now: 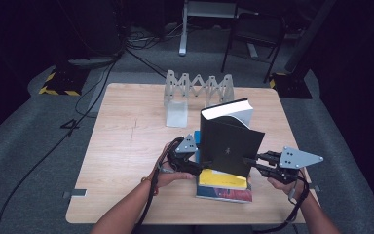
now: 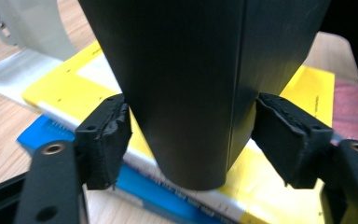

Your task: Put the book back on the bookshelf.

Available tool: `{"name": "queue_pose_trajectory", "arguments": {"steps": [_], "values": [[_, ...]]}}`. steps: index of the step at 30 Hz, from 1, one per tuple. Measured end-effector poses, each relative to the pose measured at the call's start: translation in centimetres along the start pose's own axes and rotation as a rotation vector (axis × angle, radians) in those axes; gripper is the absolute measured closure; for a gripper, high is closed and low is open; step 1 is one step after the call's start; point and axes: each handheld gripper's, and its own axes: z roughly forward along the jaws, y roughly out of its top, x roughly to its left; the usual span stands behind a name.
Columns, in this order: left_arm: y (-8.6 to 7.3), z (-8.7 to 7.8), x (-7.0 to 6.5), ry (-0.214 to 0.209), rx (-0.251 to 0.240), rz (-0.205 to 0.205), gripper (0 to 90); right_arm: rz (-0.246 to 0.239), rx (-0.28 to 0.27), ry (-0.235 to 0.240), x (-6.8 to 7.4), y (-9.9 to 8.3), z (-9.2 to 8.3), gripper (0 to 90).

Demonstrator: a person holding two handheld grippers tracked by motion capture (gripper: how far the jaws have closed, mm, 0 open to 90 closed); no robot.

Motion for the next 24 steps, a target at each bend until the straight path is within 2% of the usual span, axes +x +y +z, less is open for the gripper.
{"name": "queue_pose_trajectory", "arguments": {"steps": [6,16,19,22,24], "values": [[1.1,0.2,-0.4,-0.024,-0.064,0.014,30.3,0.012,0.015,-0.016,0.0,-0.6,-0.3,78.2],[1.8,-0.2,-0.3,-0.032,-0.096,0.026,34.3,0.039,0.026,-0.072,-0.4,-0.9,-0.4,74.6],[1.8,-0.3,-0.3,-0.029,-0.094,0.034,36.5,0.041,0.026,-0.096,-0.5,-0.9,-0.4,73.2],[1.7,-0.5,-0.3,-0.045,-0.095,0.049,40.3,0.057,0.019,-0.136,-0.8,-0.9,-0.4,68.1],[1.7,-0.6,-0.3,-0.047,-0.091,0.065,43.1,0.072,0.018,-0.181,-1.0,-1.0,-0.5,61.6]]}}
